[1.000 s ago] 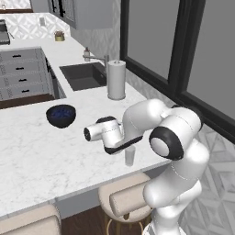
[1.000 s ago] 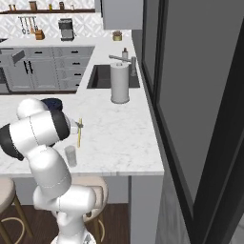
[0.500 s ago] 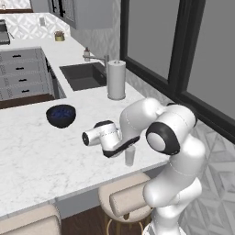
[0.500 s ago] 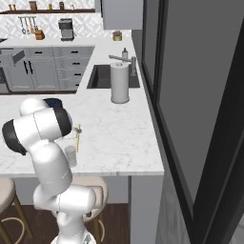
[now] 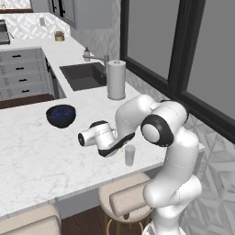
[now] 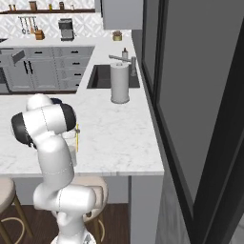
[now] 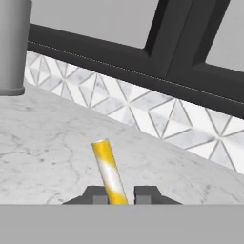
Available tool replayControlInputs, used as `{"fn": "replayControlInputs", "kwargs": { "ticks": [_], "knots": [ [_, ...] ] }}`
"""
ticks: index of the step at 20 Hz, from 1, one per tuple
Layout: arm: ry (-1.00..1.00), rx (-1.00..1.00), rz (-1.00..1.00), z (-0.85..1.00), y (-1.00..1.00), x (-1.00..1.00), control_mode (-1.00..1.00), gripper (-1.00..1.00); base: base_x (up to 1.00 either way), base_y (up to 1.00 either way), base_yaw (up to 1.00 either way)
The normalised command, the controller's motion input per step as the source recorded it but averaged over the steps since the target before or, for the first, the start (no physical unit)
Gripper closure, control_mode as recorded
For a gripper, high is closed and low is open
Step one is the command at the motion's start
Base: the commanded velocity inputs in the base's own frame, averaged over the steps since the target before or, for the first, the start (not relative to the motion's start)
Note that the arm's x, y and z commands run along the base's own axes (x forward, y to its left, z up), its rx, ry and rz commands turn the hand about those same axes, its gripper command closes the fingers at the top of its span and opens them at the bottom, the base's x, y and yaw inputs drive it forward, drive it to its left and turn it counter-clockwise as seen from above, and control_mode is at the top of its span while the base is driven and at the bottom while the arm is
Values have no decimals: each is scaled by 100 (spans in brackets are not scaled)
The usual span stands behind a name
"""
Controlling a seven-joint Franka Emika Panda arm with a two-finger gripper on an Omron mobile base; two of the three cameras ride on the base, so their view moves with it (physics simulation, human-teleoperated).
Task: Take a straw from the drawer in front and place it inside the glass cup on the dining counter.
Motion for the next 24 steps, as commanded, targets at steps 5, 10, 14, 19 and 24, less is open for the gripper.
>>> {"fn": "replayControlInputs", "kwargs": {
  "ticks": [5,10,14,19,24],
  "knots": [
    [-1,0,0,29,0,-4,-100,100,0,0,0],
    [0,0,0,16,0,0,-100,100,0,0,0],
    [0,0,0,0,0,13,-100,100,0,0,0],
    [0,0,0,0,-5,2,-100,100,0,0,0],
    [-2,0,0,35,-20,-17,-100,100,0,0,0]
  ]
}}
